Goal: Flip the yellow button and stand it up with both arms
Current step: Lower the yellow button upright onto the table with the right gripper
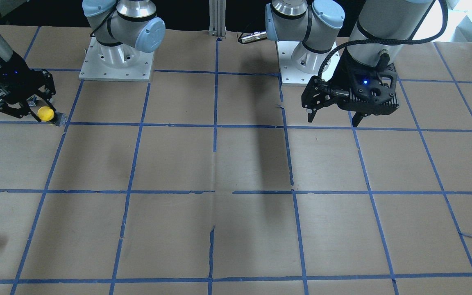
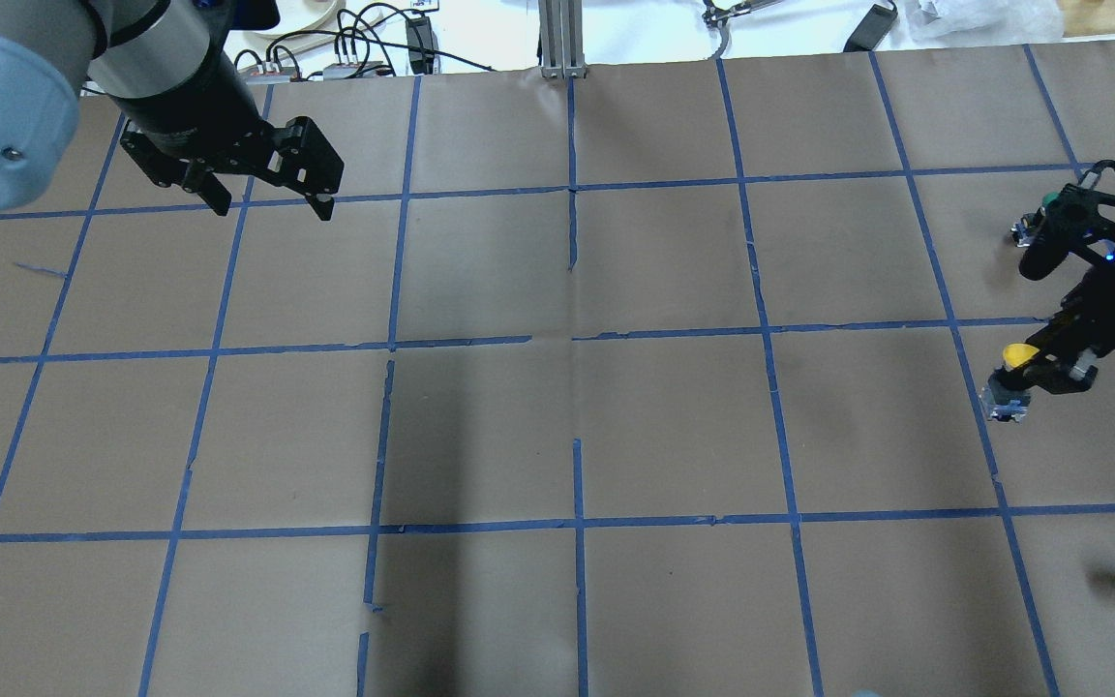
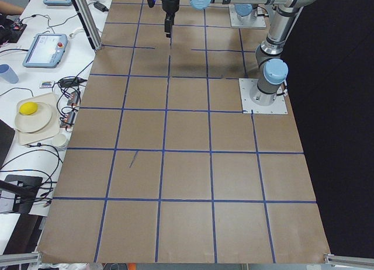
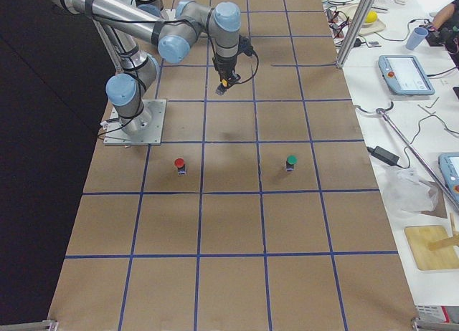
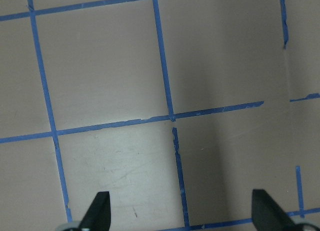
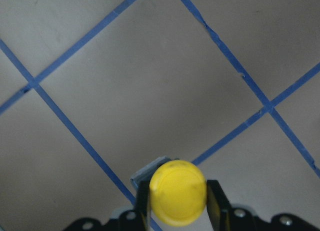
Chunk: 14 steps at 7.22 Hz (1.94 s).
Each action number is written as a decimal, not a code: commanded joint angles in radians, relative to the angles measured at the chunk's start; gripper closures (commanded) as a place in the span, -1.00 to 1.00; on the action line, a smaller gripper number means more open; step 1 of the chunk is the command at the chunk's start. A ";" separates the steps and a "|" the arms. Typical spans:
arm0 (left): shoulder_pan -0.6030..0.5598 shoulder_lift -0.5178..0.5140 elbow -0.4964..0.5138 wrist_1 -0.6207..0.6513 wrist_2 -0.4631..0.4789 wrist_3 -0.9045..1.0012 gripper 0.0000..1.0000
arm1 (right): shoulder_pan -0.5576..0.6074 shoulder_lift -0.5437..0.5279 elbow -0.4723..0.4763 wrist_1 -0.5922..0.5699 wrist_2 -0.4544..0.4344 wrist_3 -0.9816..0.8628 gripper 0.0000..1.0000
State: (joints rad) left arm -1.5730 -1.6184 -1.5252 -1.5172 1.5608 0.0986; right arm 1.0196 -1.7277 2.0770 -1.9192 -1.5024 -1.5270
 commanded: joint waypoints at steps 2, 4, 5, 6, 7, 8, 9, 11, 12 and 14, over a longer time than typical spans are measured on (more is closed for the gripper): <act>-0.013 0.009 0.014 -0.017 -0.019 -0.020 -0.99 | -0.145 0.158 -0.008 -0.141 0.085 -0.721 0.70; -0.021 -0.006 0.016 -0.008 -0.018 -0.134 -0.99 | -0.185 0.191 -0.038 -0.126 0.074 -1.184 0.70; -0.024 -0.009 0.017 -0.008 -0.015 -0.140 -1.00 | -0.187 0.198 -0.037 -0.124 0.071 -1.443 0.72; -0.024 -0.008 0.022 -0.008 -0.015 -0.140 -1.00 | -0.226 0.198 -0.037 -0.121 0.080 -1.549 0.73; -0.024 -0.011 0.031 -0.008 -0.015 -0.140 -1.00 | -0.269 0.212 -0.037 -0.121 0.094 -1.634 0.75; -0.024 -0.011 0.033 -0.011 -0.015 -0.140 -1.00 | -0.301 0.255 -0.044 -0.126 0.140 -1.651 0.76; -0.024 -0.014 0.034 -0.008 -0.022 -0.140 -1.00 | -0.350 0.307 -0.076 -0.112 0.149 -1.647 0.79; -0.024 -0.015 0.034 -0.008 -0.024 -0.140 -1.00 | -0.357 0.370 -0.138 -0.040 0.183 -1.679 0.79; -0.024 -0.015 0.033 -0.008 -0.022 -0.141 -1.00 | -0.357 0.375 -0.153 -0.008 0.188 -1.681 0.78; -0.024 -0.012 0.034 -0.009 -0.018 -0.146 -1.00 | -0.358 0.398 -0.166 -0.003 0.238 -1.681 0.74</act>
State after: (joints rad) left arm -1.5969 -1.6322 -1.4915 -1.5258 1.5416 -0.0440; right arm 0.6627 -1.3471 1.9214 -1.9279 -1.2932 -3.2065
